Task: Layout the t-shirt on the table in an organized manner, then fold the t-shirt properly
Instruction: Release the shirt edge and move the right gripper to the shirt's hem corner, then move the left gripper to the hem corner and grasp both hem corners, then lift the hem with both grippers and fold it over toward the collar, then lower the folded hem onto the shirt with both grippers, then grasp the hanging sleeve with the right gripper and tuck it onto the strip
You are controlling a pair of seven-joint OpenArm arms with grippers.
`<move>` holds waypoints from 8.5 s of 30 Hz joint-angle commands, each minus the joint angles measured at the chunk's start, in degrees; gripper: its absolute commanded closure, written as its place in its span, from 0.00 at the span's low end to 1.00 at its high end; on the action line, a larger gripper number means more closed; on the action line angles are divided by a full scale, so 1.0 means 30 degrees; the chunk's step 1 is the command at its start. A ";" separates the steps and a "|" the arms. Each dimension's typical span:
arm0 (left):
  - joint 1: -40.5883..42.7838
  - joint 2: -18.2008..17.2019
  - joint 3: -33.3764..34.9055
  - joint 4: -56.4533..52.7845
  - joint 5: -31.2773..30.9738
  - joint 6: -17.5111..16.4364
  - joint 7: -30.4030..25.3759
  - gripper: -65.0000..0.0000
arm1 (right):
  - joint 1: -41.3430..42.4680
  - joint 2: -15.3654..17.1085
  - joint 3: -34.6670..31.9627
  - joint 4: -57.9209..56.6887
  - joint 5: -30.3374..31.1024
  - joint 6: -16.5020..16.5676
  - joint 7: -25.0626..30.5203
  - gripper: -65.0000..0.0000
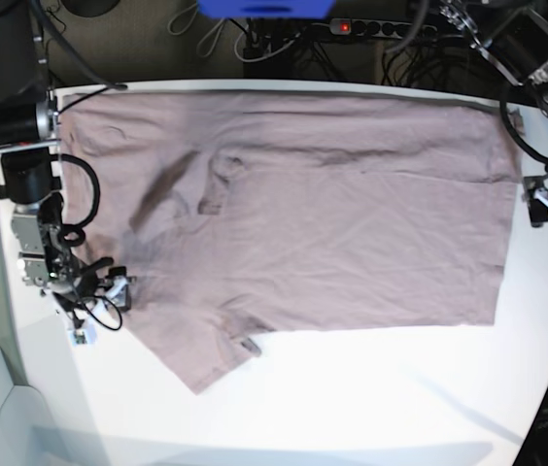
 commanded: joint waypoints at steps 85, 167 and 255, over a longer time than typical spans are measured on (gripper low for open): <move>-0.9008 -0.3667 1.1286 -2.0017 -0.0403 0.3526 -1.2307 1.00 | -0.0512 0.0524 0.0141 0.0327 0.0114 0.0121 -0.0289 1.00; 0.4091 -0.3227 0.5601 -0.0911 -0.6616 0.3526 -0.6036 1.00 | -1.8182 0.1315 0.8346 2.4562 0.0114 0.1732 -0.5652 1.00; 0.4794 -0.1059 0.4370 -0.6567 -0.6586 0.3555 -0.6036 0.36 | -0.8512 -0.1996 0.5474 2.1602 0.0114 0.5132 -1.4355 0.48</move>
